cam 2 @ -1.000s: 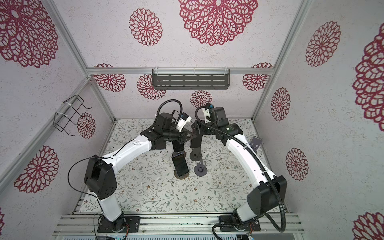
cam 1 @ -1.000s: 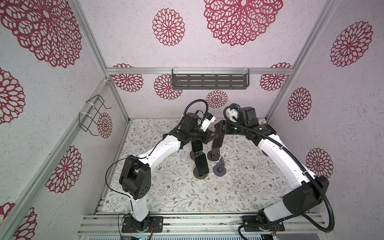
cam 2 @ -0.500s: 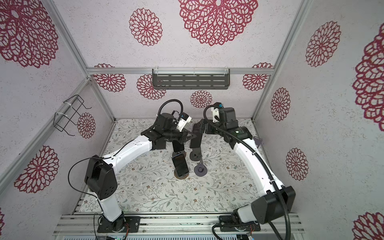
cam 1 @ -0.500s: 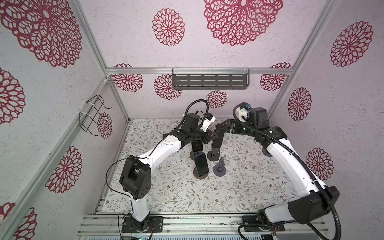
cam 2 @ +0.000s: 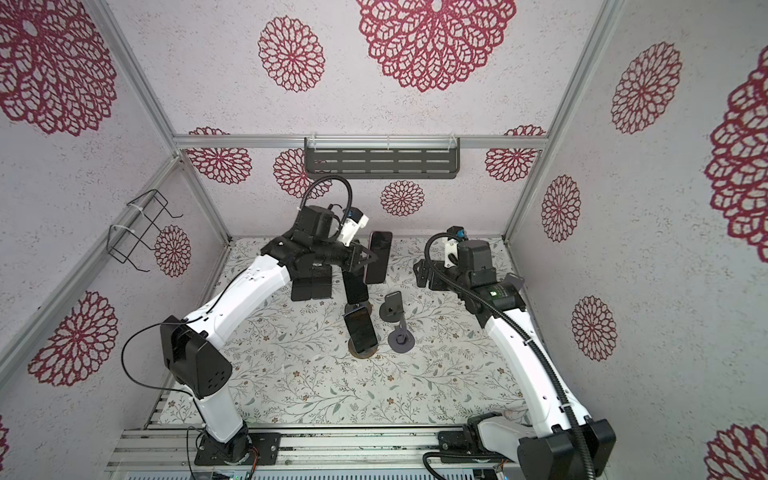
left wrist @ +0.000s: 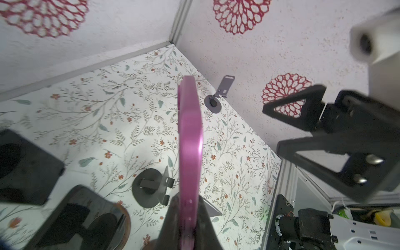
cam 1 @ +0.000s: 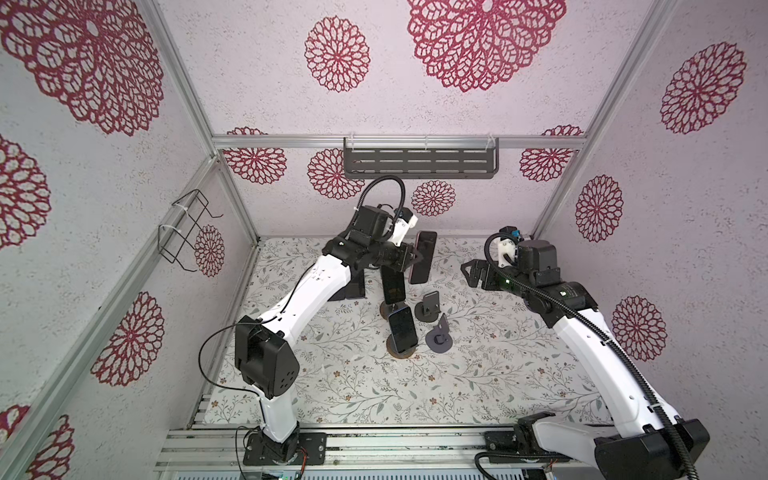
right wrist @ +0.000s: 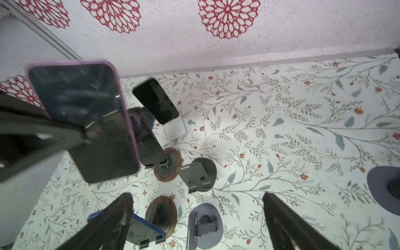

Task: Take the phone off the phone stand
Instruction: 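Open the right gripper and withdraw it while the left gripper carries the phone, then lower the pink-edged phone onto the table beside the black phone with the left gripper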

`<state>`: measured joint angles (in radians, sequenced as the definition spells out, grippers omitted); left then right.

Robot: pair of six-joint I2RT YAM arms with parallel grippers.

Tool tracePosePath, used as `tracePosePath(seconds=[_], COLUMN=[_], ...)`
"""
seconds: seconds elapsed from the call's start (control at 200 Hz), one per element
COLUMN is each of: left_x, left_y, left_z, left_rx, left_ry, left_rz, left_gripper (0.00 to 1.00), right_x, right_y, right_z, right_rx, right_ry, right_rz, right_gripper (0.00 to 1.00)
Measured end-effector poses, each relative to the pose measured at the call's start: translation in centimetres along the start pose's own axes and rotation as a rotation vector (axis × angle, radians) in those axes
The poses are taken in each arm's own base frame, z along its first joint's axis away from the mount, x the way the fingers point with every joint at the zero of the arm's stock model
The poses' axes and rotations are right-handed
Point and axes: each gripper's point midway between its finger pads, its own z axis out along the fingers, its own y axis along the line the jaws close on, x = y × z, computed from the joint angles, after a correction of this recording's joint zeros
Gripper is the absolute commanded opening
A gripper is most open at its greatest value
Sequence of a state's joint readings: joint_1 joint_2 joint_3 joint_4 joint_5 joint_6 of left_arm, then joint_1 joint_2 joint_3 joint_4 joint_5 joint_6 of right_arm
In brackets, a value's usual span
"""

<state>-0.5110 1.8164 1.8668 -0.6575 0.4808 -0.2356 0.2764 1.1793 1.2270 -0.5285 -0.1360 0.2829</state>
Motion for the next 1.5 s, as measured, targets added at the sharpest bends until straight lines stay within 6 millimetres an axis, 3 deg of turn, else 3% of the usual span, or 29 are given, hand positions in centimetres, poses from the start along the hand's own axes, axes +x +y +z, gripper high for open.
tracePosePath(seconds=[0.115,0.205,0.435,0.676,0.871,1.241,1.501], left_x=[-1.0,-0.6,2.9,6.6,8.1,13.5,14.0], left_y=[2.8,5.3,11.7,17.4,21.1,29.6,34.5], left_z=[-4.0,-7.1,-14.2,-18.4,-18.9,-16.3,-14.9], left_rx=[-0.077,-0.147,-0.289,-0.381,-0.372,-0.310,-0.349], left_ry=[-0.005,0.012,0.066,0.117,0.212,0.362,0.338], left_rz=[-0.055,-0.101,-0.267,-0.406,-0.429,-0.605,-0.656], left_gripper=[0.00,0.00,0.00,0.00,0.00,0.00,0.00], right_x=[1.5,2.0,3.1,3.1,3.8,5.5,6.9], right_y=[-0.9,-1.2,-1.7,-1.8,-2.2,-2.9,-3.3], right_z=[0.4,0.6,1.6,1.8,1.9,2.2,2.7], right_rx=[0.024,0.029,0.030,0.029,0.034,0.049,0.056], right_ry=[0.027,0.038,0.048,0.046,0.061,0.114,0.147], right_rz=[-0.004,-0.015,-0.035,-0.065,-0.071,-0.074,-0.064], right_gripper=[0.96,0.96,0.96,0.96,0.95,0.95,0.94])
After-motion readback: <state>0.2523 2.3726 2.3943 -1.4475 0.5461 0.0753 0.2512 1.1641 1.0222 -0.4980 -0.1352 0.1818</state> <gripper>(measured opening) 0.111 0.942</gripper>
